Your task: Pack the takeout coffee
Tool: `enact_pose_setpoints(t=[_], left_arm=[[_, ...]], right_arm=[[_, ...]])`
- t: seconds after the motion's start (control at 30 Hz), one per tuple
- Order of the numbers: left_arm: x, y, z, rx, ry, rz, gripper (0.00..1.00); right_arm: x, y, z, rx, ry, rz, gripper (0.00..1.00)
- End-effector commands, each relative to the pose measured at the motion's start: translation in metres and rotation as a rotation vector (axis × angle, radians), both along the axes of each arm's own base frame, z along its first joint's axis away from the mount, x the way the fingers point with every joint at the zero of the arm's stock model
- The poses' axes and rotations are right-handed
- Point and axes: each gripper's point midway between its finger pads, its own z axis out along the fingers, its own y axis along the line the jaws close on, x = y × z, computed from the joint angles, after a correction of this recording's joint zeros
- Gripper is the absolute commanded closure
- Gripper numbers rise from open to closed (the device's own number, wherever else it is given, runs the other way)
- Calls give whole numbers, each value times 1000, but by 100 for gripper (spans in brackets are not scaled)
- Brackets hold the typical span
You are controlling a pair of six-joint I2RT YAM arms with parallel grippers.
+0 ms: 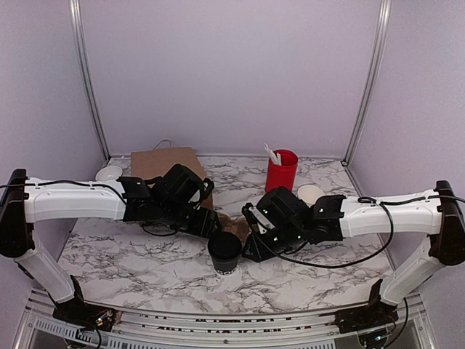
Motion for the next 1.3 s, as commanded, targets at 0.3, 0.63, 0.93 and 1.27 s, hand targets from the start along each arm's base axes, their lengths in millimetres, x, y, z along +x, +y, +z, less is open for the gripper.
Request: enact_pose_setpoints(t=[0.3,0.63,0.93,1.27], left_arm=[[12,26,7,43,-27,57,36],[7,19,-6,48,22,22,37],[0,25,-9,43,41,30,38],[-8,32,-6,27,49,45,38]], right_arm=[[15,14,13,18,-42,3,72],[20,8,11,9,-43,-13,72],[31,9,14,20,-58,-16,72],[34,11,19,31,-70,-6,72]])
